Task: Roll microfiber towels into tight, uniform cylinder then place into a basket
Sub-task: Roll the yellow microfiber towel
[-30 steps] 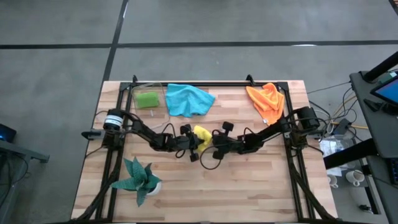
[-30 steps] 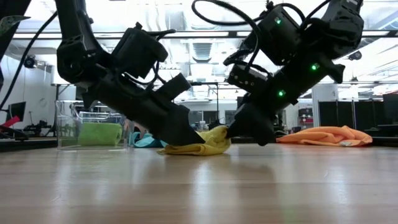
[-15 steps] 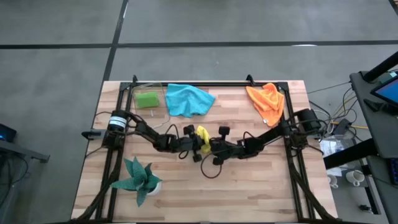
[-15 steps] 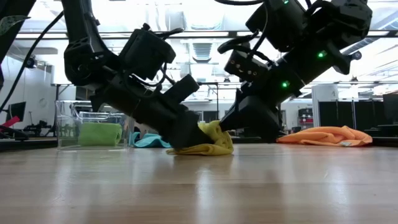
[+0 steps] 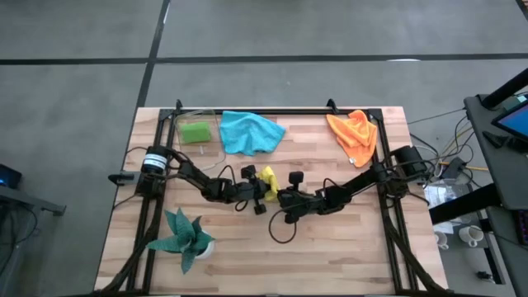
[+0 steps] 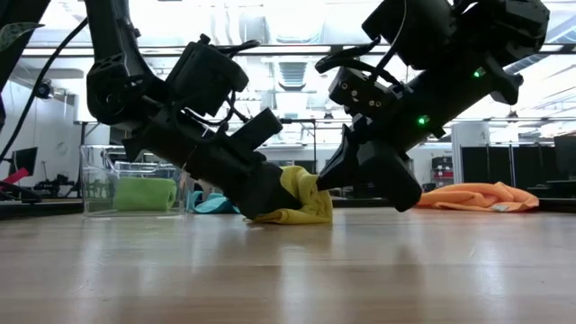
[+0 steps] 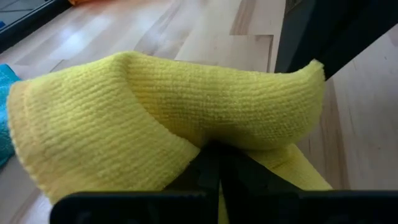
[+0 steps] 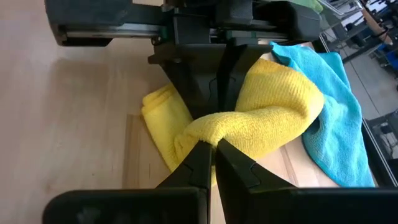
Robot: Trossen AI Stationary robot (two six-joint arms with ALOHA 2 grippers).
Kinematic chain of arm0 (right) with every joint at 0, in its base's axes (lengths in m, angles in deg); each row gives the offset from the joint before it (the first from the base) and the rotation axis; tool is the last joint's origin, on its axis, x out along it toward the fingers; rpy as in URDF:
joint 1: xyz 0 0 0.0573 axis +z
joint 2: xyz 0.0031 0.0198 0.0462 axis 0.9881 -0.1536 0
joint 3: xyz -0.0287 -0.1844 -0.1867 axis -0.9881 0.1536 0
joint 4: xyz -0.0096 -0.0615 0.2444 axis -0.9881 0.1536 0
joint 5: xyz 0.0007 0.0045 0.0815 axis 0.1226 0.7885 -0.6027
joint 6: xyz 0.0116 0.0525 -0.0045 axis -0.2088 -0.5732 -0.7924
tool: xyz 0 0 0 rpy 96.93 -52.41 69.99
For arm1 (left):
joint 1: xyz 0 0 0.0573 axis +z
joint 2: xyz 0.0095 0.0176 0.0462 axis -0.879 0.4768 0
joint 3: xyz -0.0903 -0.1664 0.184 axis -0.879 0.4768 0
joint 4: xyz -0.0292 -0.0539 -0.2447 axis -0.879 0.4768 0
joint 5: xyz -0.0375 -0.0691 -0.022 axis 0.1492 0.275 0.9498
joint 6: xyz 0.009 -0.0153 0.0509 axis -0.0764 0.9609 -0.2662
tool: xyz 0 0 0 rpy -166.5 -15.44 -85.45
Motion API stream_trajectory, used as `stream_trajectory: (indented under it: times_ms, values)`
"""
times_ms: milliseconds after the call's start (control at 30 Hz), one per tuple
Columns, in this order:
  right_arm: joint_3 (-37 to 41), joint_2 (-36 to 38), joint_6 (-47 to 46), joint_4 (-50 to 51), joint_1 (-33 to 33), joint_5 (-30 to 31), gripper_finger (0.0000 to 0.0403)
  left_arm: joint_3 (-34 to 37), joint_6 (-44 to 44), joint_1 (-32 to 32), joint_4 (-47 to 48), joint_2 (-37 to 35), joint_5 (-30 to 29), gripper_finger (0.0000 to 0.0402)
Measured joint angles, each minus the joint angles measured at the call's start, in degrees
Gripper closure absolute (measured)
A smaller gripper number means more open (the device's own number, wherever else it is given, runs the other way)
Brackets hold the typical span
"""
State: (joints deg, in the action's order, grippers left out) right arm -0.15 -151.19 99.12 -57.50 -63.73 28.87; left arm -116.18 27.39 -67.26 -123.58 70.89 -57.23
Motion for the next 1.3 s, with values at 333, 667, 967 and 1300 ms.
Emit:
stream_trajectory:
  times_ms: [333,667,967,1300]
  values:
    - [-0.5,0.0,1.0,-0.3,-0.2,-0.4,0.0395,0.6,-0.2,0.1,6.6,-4.5,-0.2,0.0401]
    - [-0.8,0.0,1.4,-0.4,-0.1,-0.5,0.0395,0.9,0.0,0.2,10.7,-8.7,-0.7,0.0402]
    - [-0.8,0.0,1.7,-0.1,-0.2,-0.4,0.0395,1.2,0.1,0.1,14.3,-11.2,-2.3,0.0402]
    - [-1.5,0.0,2.9,0.0,-0.6,-0.2,0.0394,-2.0,3.0,0.2,12.0,-3.4,-2.3,0.0402]
